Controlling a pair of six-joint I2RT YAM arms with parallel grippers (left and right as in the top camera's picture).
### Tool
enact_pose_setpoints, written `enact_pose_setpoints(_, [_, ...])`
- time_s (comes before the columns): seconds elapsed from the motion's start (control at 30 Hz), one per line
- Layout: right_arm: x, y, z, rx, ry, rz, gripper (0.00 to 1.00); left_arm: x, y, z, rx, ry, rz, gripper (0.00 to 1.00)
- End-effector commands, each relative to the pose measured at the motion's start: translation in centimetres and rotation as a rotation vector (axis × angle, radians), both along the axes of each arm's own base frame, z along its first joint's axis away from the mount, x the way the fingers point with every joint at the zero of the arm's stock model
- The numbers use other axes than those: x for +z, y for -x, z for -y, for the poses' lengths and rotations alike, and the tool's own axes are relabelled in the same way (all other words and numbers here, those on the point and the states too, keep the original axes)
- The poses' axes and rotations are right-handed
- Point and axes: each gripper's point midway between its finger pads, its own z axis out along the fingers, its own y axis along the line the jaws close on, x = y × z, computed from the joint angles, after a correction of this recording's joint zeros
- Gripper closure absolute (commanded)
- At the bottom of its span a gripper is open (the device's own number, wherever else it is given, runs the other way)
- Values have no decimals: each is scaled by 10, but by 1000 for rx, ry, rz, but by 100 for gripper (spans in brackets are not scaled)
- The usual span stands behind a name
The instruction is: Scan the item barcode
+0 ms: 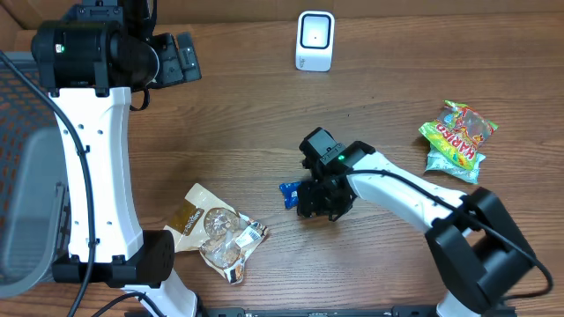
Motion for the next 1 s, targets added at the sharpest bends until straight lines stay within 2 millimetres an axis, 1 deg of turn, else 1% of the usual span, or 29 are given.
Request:
enact_pose_setpoints(0.0, [-5,-11,-6,-57,-19,-58,43,0,-2,4,2,0,5,0])
enact_pose_setpoints(0.03, [-6,-13,-6,-64,-30,-76,43,0,-2,4,2,0,5,0])
enact_pose_setpoints(0.13, [-4,-31,-15,-91,-102,-74,47,0,-2,4,2,0,5,0])
enact_pose_setpoints(0.17, [-2,-38,-18,-94,-128,-54,48,0,-2,4,2,0,5,0])
enact_pose_setpoints(0.3, [6,-67,-33,-140,-203,40,49,1,-2,4,2,0,5,0])
enact_pose_setpoints(0.37, [9,-87,-38,-181,-217,115,49,0,-2,4,2,0,5,0])
enact_pose_setpoints(0.47, [11,-113,-36,-223,-198,233,48,0,-2,4,2,0,5,0])
enact_pose_setpoints(0.57, [19,-132,-32,-247,-211,293,48,0,-2,4,2,0,5,0])
enact_pose_setpoints(0.63, [29,-146,-26,-260,-222,313,48,0,-2,4,2,0,5,0])
enact_pose_setpoints(0.7, [46,-154,-23,-212,-253,328,48,0,-2,4,2,0,5,1])
enact_pose_setpoints(0.77, [67,-159,-13,-143,-269,336,41,0,-2,4,2,0,5,0])
enact_pose_setpoints(0.8, [78,-161,-4,-115,-255,339,34,0,-2,4,2,0,5,0])
enact_pose_setpoints(0.83, [86,-162,4,-88,-242,345,25,0,-2,4,2,0,5,1])
enact_pose_setpoints(0.9, [101,-162,20,9,-213,370,2,1,-2,4,2,0,5,0])
enact_pose_setpoints(0.97, [105,-153,34,169,-181,392,0,0,-2,4,2,0,5,0])
